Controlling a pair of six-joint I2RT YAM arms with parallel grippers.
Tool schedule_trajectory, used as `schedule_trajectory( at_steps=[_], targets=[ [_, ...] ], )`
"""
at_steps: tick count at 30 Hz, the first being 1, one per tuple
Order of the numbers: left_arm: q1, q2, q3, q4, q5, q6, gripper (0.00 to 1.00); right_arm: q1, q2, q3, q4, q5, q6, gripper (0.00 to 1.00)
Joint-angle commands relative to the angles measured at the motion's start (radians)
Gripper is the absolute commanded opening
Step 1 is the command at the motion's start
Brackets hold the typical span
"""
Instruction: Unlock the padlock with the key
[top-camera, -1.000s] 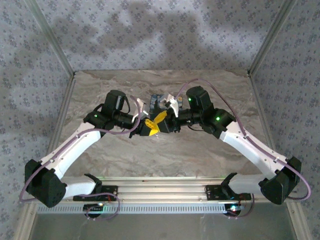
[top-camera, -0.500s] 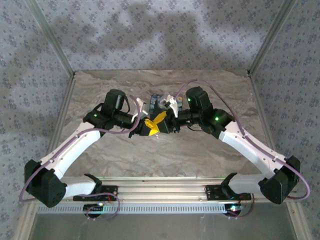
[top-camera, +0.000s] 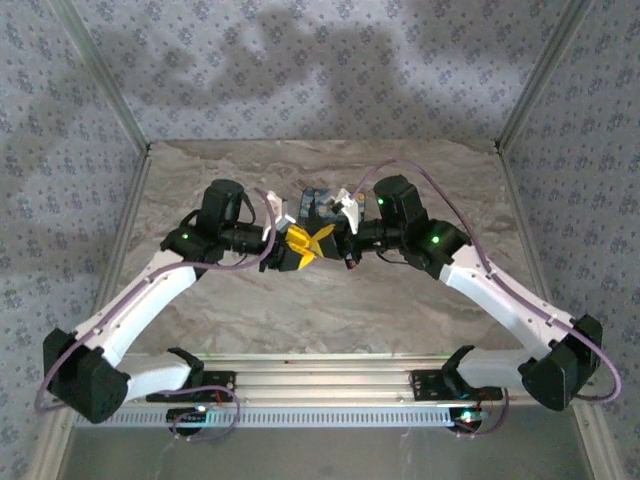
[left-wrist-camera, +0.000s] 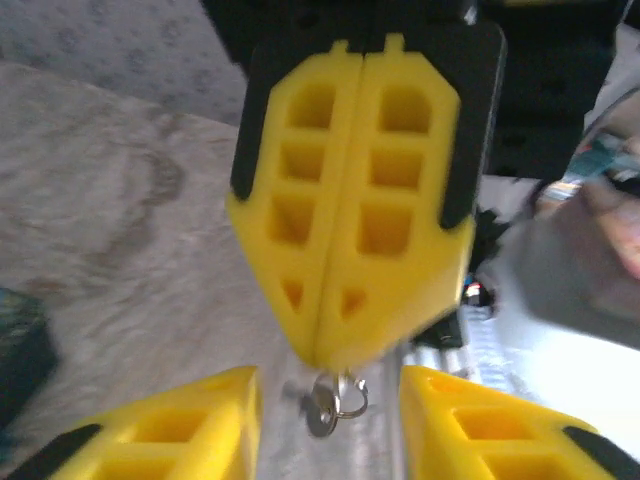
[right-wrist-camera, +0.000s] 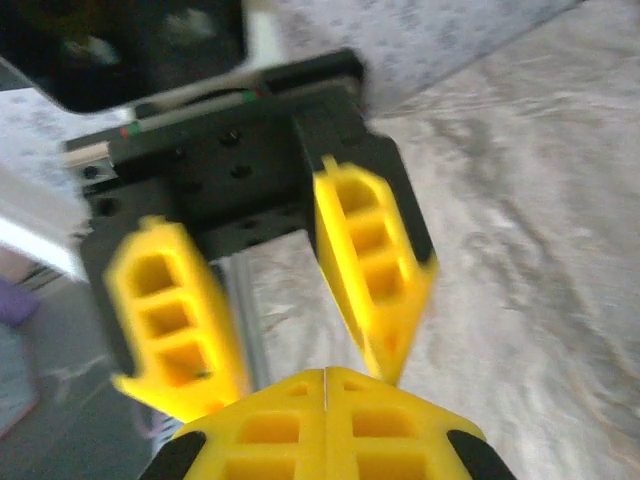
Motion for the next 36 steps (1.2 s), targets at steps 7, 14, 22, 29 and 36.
schedule_trajectory(
  at_steps=[7,14,22,29,36],
  targets=[
    [0.005,-0.102,-0.12,0.217,-0.358,-0.351,0.59,-0.023,-0.049,-0.001,0.043,0.306,0.066,0.0],
    [0.006,-0.158,-0.274,0.581,-0.34,-0.719,0.59,-0.025,-0.018,-0.031,0.18,0.15,0.136,0.0],
    [0.005,-0.116,-0.295,0.811,-0.214,-0.895,0.53,-0.055,-0.021,-0.08,0.35,0.083,0.265,0.0],
    [0.005,-0.062,-0.296,0.942,-0.162,-0.976,0.48,-0.061,-0.021,-0.094,0.402,0.069,0.32,0.0],
    [0.004,-0.012,-0.29,1.047,-0.14,-1.049,0.45,-0.055,-0.017,-0.094,0.416,0.069,0.337,0.0]
  ],
)
